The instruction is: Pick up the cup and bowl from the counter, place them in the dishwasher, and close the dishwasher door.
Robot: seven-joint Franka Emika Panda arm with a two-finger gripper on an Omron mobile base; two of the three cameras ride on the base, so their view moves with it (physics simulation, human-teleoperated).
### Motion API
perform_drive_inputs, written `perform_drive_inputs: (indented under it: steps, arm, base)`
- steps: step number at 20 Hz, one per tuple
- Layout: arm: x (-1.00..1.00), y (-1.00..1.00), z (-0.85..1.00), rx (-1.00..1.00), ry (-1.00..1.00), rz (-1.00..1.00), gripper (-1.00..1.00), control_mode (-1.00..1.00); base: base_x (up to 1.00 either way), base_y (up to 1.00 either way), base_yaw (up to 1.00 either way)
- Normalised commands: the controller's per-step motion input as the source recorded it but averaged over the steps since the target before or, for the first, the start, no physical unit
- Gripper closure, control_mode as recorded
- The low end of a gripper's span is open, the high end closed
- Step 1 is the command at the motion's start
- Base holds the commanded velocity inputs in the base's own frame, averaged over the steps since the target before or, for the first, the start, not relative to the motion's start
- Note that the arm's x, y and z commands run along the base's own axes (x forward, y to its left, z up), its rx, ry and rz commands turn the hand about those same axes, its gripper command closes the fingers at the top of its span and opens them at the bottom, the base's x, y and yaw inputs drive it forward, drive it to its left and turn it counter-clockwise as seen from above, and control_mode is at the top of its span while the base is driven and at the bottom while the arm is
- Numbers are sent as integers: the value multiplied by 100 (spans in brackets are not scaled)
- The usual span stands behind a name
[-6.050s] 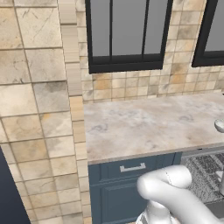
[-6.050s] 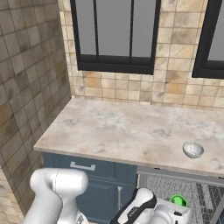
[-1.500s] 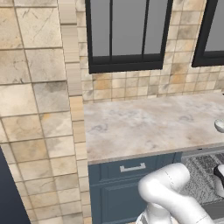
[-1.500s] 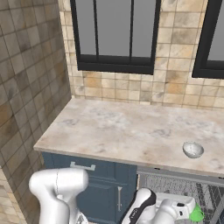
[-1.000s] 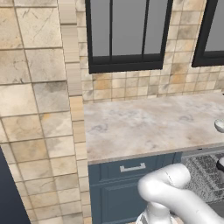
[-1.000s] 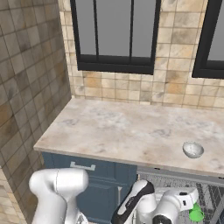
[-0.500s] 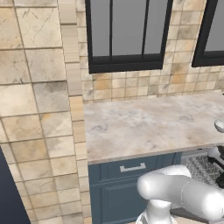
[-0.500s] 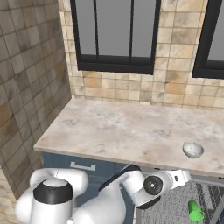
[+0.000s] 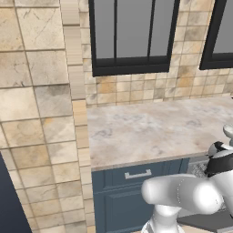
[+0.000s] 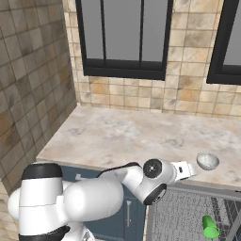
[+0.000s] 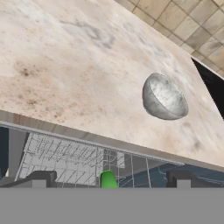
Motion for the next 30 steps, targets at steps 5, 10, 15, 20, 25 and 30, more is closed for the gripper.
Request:
perform_drive_inputs:
  steps: [5,10,15,20,25,30]
  arm:
    - [6,-20,28,0,3,0,-100,-100]
    - [15,-24,2,8,0,-11,-100,-100]
    - [2,-5,0,1,-4,-48,-100,-100]
    - [20,0,0,-2,-3,-52,-100,-100]
    - [4,-4,-1,0,-14,-47,-100,-100]
    - [2,-23,6,12,-20,-45,-100,-100]
  base:
    - [0,0,0]
    - [0,0,0]
    - [0,0,0]
    - [0,0,0]
    - [0,0,0]
    - [0,0,0]
